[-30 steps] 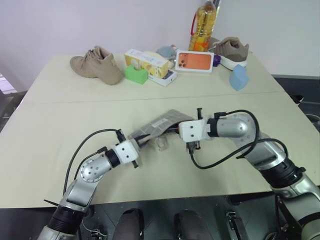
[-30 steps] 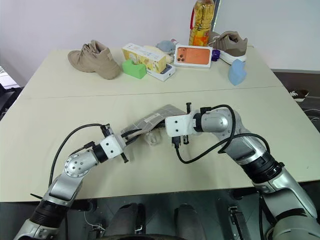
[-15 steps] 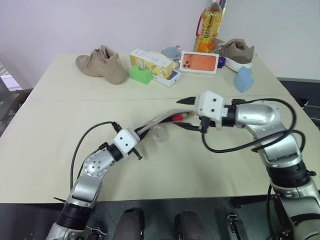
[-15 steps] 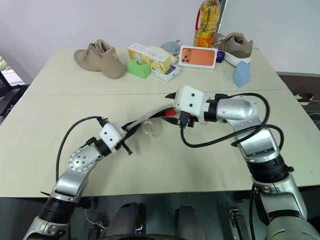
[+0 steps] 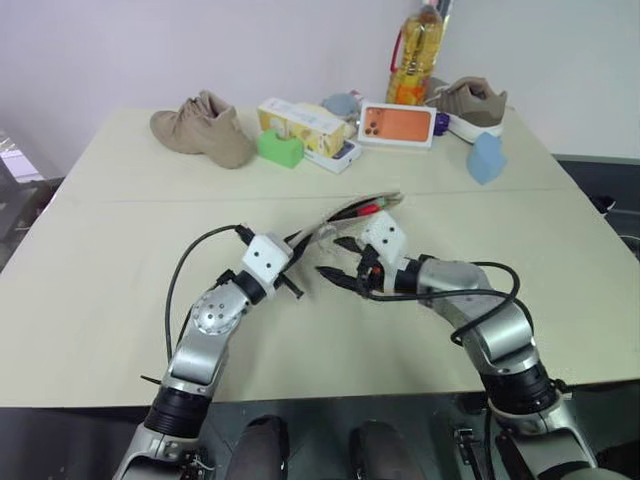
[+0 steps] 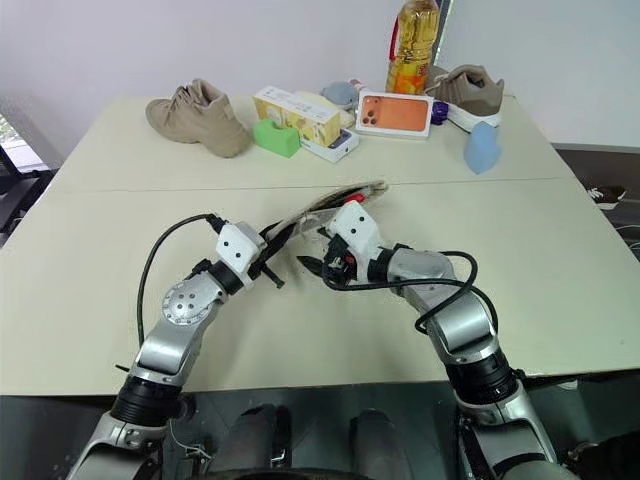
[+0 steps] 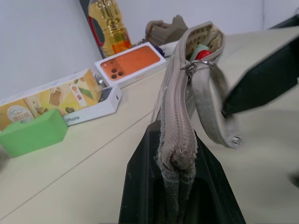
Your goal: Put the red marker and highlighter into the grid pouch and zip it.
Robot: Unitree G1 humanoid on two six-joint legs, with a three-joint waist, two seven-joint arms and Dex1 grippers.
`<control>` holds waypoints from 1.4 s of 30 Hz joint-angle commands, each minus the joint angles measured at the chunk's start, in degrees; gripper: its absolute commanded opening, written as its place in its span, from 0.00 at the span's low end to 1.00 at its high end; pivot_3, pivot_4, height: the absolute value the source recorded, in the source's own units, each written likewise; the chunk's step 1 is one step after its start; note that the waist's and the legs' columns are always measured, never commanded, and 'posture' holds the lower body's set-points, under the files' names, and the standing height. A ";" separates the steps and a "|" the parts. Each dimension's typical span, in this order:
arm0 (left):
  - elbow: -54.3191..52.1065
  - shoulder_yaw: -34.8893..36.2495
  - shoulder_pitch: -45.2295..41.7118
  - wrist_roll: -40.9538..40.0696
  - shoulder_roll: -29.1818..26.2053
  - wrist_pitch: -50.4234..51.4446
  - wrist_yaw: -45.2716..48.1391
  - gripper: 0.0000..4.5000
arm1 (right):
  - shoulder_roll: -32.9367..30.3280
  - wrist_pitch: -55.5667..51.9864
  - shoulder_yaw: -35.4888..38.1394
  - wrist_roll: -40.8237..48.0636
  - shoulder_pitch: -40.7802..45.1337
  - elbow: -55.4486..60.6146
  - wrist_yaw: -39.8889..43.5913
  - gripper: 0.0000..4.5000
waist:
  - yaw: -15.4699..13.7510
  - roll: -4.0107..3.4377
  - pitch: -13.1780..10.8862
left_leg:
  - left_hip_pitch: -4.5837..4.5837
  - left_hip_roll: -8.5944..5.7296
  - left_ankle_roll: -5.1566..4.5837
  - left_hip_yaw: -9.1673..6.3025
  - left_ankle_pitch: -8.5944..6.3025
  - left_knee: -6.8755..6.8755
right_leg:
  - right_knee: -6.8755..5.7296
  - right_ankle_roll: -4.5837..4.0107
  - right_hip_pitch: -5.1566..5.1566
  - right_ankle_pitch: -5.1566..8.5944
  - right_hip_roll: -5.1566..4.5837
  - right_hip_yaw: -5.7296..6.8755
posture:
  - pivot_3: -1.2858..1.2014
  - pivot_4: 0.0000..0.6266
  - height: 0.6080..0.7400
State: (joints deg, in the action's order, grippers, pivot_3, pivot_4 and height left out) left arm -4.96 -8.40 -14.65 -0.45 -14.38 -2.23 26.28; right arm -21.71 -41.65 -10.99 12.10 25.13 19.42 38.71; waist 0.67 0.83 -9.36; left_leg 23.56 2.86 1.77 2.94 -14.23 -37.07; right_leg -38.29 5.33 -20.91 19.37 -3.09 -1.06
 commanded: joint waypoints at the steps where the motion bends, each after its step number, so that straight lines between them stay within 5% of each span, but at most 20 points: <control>1: -1.72 -0.41 0.11 0.36 0.05 -1.85 -0.19 0.00 | 0.57 0.87 1.09 0.66 0.54 0.17 -1.37 0.67 | 0.05 0.00 0.00 | 0.00 0.00 0.00 0.00 0.00 0.00 | 0.00 0.00 0.00 0.00 0.00 0.00 | 0.52 0.24 1.00; 4: -1.83 -0.43 0.49 0.42 -0.15 -2.14 -0.16 0.00 | 0.55 1.07 1.28 1.26 0.41 -0.30 -1.43 0.47 | 0.09 0.00 0.00 | 0.00 0.02 0.00 -0.01 0.00 0.01 | 0.00 0.00 -0.02 0.00 0.01 0.00 | 0.52 0.24 1.00; 8: -1.66 -0.27 0.55 0.53 -0.55 -2.46 -0.22 0.00 | 0.16 1.07 1.97 1.50 0.87 -0.92 -1.75 0.01 | 0.14 0.00 0.00 | 0.00 0.04 0.00 -0.02 0.00 0.02 | 0.00 0.00 -0.02 0.00 0.05 0.00 | 0.52 0.24 1.00; 27: -0.73 2.64 1.92 -0.59 -4.48 -4.52 0.00 0.00 | -5.62 1.83 7.81 5.00 0.72 -0.28 0.42 0.01 | 0.13 0.01 -0.01 | 0.00 0.06 0.00 -0.01 0.00 0.05 | 0.02 0.00 -0.04 0.00 0.06 -0.07 | 0.52 0.24 1.00; 30: -1.18 2.36 2.06 -0.65 -4.38 -4.31 -0.03 0.00 | -4.09 0.59 6.50 6.11 0.03 1.11 -0.17 0.20 | 0.13 0.01 -0.01 | 0.00 0.07 0.00 -0.02 0.00 0.06 | 0.02 0.00 -0.03 0.00 0.05 -0.09 | 0.52 0.24 1.00; 34: -1.68 1.69 2.19 -0.44 -4.00 -4.10 -0.13 0.00 | -0.18 -0.17 4.22 5.83 0.02 1.23 -3.42 0.61 | 0.32 0.01 -0.01 | 0.00 0.08 0.00 -0.01 0.00 0.07 | 0.02 0.00 -0.04 0.00 0.07 -0.10 | 0.52 0.24 1.00; 42: -2.08 0.44 2.29 0.35 -3.20 -4.10 -0.19 0.00 | 5.14 -2.09 1.37 6.64 0.50 -0.04 -5.89 0.61 | 0.15 0.01 -0.01 | 0.03 0.06 0.00 0.00 0.00 0.08 | 0.05 0.00 -0.05 0.00 0.04 -0.09 | 0.52 0.24 1.00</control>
State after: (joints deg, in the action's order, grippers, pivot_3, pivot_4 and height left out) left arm -4.59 -7.73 -12.02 -0.45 -17.96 -5.46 26.26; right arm -17.59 -43.62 -9.38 17.26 24.79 18.00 33.19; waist 0.82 0.84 -9.37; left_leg 23.59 2.93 1.77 2.93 -14.24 -37.00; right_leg -38.24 5.33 -20.96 19.37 -3.06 -1.16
